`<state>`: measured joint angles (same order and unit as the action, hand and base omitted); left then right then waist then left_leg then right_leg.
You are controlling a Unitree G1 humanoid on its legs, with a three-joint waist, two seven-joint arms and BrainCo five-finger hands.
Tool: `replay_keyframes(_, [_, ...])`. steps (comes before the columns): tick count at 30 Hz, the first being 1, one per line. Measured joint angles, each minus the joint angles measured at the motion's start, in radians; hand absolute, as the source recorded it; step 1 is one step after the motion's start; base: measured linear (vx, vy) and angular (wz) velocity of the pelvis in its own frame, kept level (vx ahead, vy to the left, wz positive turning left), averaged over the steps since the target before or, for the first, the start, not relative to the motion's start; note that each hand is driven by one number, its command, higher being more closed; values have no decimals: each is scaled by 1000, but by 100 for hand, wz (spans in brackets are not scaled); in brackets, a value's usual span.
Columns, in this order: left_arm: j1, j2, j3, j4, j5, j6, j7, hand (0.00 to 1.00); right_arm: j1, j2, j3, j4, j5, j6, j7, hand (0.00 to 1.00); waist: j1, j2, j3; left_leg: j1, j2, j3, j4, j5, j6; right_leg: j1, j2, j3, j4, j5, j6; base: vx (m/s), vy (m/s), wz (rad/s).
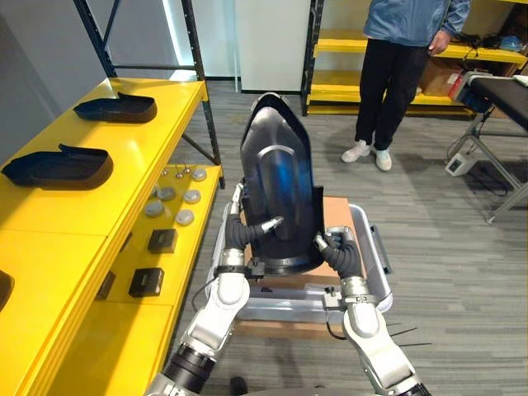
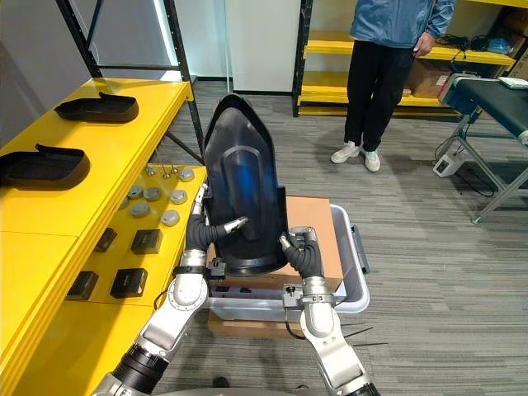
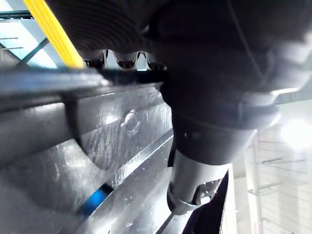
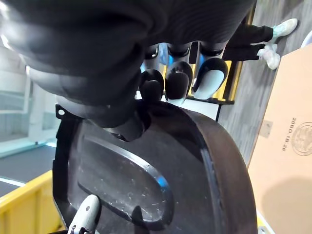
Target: Walk over and take plastic housings, then place them on the shelf
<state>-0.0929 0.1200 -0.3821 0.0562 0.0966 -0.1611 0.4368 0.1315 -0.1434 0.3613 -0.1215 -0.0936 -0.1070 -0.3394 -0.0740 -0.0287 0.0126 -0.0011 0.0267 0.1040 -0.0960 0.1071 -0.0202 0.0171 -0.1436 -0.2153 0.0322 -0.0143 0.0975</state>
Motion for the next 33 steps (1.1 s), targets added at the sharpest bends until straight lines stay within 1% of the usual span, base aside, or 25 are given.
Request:
replay_keyframes(5, [2, 1, 4, 33, -7, 0, 0, 100, 25, 10, 0, 0, 0, 3, 13, 100, 0, -5, -6, 0, 0, 0, 0, 0, 0, 0, 0, 1, 0, 0, 0, 0, 0, 0])
replay_keyframes(6, [6, 3, 4, 33, -8, 1, 0, 100, 25, 10, 0, 0, 0, 4, 14, 0, 0, -6, -7, 0, 0, 1, 0, 0, 0, 0, 0, 2, 0, 0, 0, 0, 0, 0])
replay_keyframes(15, [37, 22, 6, 59, -16, 8, -10, 100, 23, 9, 28, -14, 11, 3, 52, 0, 1, -11, -14, 2, 1, 7, 0, 0, 0, -2, 0, 10, 1, 0, 0, 0, 0, -1])
replay_keyframes(18, [40, 24, 6, 74, -17, 28, -24, 100, 7, 9, 32, -37, 42, -5, 54, 0, 2, -14, -16, 2, 1, 8, 0, 0, 0, -2, 0, 11, 1, 0, 0, 0, 0, 0])
replay_keyframes(19, [45, 24, 6, 74, -17, 29, -24, 100, 0, 8, 32, -49, 55, -5, 57, 0, 2, -15, -17, 2, 1, 8, 0, 0, 0, -2, 0, 12, 0, 1, -1, 0, 0, 0])
replay_keyframes(23, [52, 23, 6, 74, -26, 29, -39, 100, -30, 6, 33, -88, 105, -43, 63, 0, 2, -20, -20, 2, 5, 9, 0, 0, 0, -2, 1, 17, 0, 1, -1, 0, 0, 0])
replay_keyframes(28, [53, 22, 7, 73, -26, 32, -50, 100, -67, -18, 31, -140, 146, -64, 87, 0, 3, -20, -20, 2, 6, 12, 0, -1, -1, -3, 1, 19, 0, 1, -1, 0, 0, 0])
replay_keyframes(30, [53, 20, 5, 71, -26, 32, -68, 100, -92, -31, 13, -188, 163, -83, 99, 0, 3, -20, -20, 2, 7, 13, 0, -1, -1, -3, 1, 20, 0, 1, -1, 0, 0, 0])
replay_keyframes(32, [52, 20, 2, 70, -25, 32, -71, 100, -112, -42, -2, -219, 163, -86, 104, 0, 3, -20, -20, 2, 7, 14, 0, -1, -1, -4, 2, 21, 0, 1, -1, 0, 0, 0])
replay_keyframes(33, [53, 15, -2, 69, -24, 32, -85, 100, -129, -43, -20, -242, 163, -91, 101, 0, 3, -20, -20, 2, 7, 14, 0, -1, -1, -4, 2, 22, 0, 1, -1, 0, 0, 0])
